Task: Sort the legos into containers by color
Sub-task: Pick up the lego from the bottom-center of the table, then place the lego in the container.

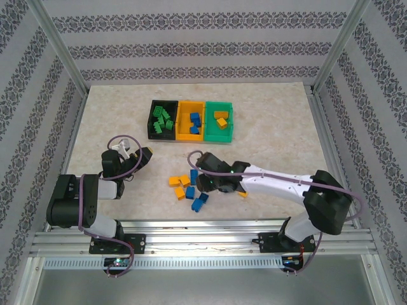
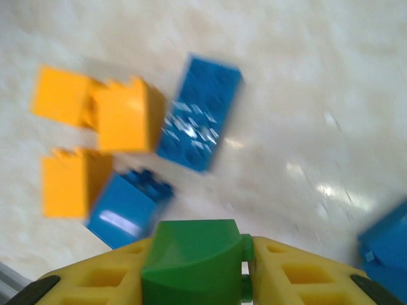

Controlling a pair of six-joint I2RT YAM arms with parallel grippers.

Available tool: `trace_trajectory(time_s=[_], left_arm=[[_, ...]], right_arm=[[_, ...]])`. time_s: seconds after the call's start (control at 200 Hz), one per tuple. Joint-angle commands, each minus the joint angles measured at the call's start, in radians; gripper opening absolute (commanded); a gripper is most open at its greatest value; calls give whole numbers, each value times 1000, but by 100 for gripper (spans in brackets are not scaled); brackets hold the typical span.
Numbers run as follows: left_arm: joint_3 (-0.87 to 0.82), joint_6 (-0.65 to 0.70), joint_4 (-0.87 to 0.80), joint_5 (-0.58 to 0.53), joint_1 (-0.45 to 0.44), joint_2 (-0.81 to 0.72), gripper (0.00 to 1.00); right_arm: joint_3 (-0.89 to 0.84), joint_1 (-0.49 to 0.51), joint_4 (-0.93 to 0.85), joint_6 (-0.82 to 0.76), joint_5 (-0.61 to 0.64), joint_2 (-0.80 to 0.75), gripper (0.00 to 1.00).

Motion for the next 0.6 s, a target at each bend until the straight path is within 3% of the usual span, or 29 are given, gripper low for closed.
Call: trace_trajectory(time_s=[0.0,0.26,0.595], left_arm=[[-3,1,41,19,12,10,57],[2,3,35,18,13,14,57],[8,9,17,22,11,0,57]], right_arm=[[115,-38,59,-107,-20,65,39],[522,-101,109,-219,-91,350,39],[1157,-211,30,-242,-175,795,41]])
